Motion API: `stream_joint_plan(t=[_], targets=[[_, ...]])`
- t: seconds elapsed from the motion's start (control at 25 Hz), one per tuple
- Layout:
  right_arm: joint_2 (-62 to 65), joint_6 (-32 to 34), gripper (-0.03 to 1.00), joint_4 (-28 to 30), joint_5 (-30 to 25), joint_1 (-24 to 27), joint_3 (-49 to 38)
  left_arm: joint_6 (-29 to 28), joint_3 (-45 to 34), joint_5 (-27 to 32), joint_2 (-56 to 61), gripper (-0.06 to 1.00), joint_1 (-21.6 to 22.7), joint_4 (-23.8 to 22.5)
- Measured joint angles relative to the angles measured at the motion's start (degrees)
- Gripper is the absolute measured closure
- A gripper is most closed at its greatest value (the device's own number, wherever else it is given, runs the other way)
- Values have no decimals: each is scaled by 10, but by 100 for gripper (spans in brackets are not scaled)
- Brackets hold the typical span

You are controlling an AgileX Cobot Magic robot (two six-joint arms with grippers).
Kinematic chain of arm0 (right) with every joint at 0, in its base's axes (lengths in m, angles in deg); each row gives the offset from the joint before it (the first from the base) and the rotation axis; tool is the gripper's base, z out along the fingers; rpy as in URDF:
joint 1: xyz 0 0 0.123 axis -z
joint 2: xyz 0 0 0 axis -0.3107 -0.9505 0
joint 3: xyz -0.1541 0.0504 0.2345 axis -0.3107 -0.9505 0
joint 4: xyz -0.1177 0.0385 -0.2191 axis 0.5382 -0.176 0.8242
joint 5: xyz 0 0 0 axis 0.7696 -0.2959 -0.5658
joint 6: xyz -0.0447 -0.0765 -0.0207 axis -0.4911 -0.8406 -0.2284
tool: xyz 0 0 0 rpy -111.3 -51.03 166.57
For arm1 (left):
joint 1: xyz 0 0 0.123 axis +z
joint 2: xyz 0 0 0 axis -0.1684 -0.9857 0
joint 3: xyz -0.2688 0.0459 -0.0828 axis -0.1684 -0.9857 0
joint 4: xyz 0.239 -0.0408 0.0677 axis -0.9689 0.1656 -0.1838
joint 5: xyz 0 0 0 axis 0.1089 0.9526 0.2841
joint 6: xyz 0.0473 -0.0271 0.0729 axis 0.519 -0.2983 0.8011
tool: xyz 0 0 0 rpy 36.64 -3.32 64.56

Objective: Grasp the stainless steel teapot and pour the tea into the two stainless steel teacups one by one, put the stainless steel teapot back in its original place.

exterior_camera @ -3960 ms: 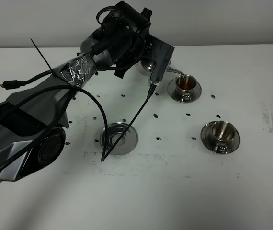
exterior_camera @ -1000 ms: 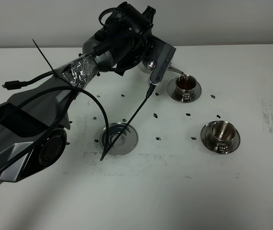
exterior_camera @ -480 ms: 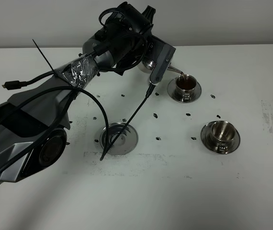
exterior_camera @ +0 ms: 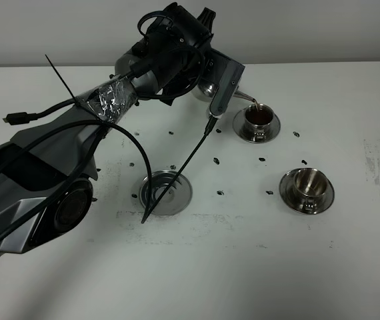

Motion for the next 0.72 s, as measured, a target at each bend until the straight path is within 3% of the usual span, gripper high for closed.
stream_joint_plan(t=[0.52,0.72], targets=[[0,0,74,0,0,0,0,-81,0,16,5,77,0,46],[0,0,74,0,0,0,0,-206,0,69,28,77,0,56]])
